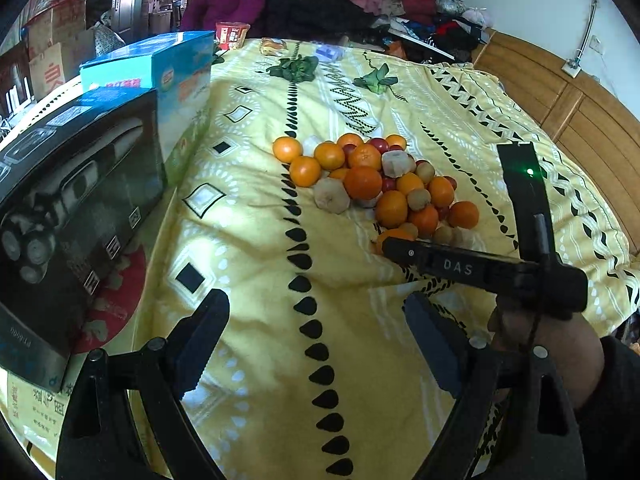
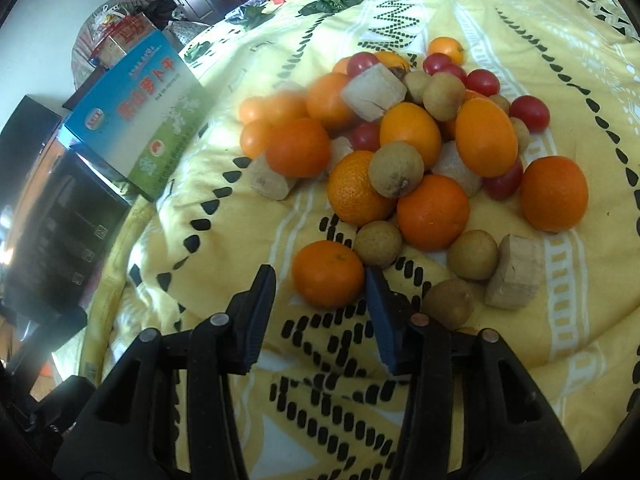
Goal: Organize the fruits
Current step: 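Grasp an orange with the right tool while the left tool grasps a brown kiwi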
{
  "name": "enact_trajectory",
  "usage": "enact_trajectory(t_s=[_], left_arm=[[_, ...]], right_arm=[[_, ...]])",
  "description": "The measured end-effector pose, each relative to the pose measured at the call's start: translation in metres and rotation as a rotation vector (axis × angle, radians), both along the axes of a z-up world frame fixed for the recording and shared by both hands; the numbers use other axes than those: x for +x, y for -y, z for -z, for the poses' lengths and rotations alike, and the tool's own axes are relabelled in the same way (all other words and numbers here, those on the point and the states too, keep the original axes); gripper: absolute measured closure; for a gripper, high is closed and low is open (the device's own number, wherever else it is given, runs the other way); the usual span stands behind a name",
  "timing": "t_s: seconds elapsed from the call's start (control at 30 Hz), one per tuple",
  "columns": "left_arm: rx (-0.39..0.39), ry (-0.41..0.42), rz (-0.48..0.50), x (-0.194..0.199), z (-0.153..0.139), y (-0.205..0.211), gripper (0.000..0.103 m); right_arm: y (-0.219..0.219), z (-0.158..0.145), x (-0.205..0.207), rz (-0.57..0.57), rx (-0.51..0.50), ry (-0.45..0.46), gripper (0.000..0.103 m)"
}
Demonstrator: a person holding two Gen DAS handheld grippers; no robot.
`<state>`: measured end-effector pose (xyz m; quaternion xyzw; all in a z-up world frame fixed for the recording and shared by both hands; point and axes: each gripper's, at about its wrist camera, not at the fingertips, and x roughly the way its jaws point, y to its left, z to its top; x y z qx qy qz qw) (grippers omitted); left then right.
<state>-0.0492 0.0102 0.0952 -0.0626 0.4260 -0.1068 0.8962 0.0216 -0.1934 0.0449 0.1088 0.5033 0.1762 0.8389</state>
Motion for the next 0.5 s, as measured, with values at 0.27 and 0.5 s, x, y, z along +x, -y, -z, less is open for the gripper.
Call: enact_trajectory(t_s=[0.27,0.5], left_arm=[[-0.013,-0.005,0.049,0.014,0.0,0.016,0.021],[-0.084,-0.022,0.202,0.042,0.004,0.07,0.038]], right_arm=[[0.033,-0.05,-0.058,-0.034,0.036,0.16,0.066],[0.105,-0.068,-0.105,0.13,0.021,0.184,0.066]])
